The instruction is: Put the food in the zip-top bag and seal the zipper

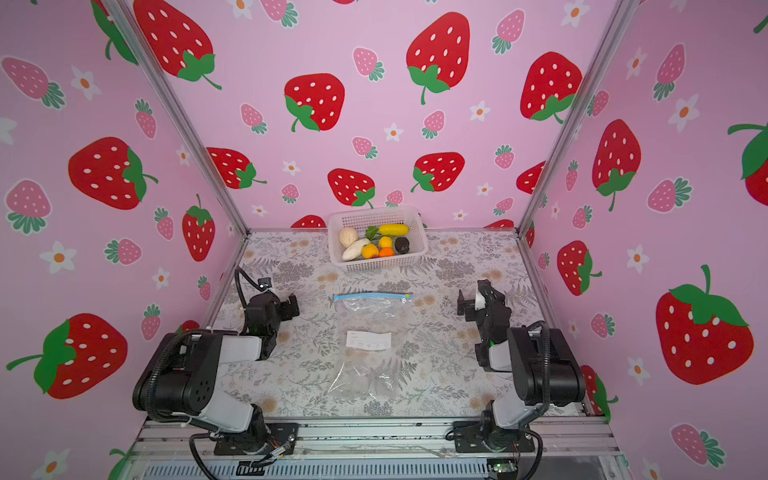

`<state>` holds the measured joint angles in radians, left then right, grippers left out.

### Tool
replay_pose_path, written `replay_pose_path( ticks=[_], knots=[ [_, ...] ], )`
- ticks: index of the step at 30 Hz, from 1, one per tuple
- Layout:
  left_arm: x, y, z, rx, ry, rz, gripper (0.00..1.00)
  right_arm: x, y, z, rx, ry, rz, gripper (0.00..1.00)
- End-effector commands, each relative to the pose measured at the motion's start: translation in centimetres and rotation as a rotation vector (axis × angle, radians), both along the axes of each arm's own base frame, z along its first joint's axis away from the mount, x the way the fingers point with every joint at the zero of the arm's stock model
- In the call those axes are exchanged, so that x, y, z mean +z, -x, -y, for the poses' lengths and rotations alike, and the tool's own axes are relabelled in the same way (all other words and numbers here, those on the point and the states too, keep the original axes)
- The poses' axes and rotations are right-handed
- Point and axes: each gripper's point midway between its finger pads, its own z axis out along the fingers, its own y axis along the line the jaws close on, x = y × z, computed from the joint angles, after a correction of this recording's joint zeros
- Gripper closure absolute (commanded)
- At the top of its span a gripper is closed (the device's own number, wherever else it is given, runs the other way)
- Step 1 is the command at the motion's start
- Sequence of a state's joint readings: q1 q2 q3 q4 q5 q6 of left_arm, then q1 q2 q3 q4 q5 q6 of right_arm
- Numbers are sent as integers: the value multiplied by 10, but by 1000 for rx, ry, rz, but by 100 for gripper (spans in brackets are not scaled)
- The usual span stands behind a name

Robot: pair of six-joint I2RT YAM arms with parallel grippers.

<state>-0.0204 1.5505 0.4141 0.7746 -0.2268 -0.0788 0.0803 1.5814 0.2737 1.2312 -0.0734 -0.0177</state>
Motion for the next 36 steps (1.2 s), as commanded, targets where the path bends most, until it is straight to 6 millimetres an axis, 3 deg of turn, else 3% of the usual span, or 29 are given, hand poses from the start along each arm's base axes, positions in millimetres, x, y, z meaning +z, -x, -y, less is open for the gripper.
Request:
replay_pose_path(
  ticks=[1, 36],
  knots=[
    [15, -9, -2, 9, -3, 45, 1, 4, 0, -2, 20, 6, 16, 1],
    [15, -8, -2, 9, -5, 45, 1, 5, -1, 6, -26, -4, 20, 1]
  ],
)
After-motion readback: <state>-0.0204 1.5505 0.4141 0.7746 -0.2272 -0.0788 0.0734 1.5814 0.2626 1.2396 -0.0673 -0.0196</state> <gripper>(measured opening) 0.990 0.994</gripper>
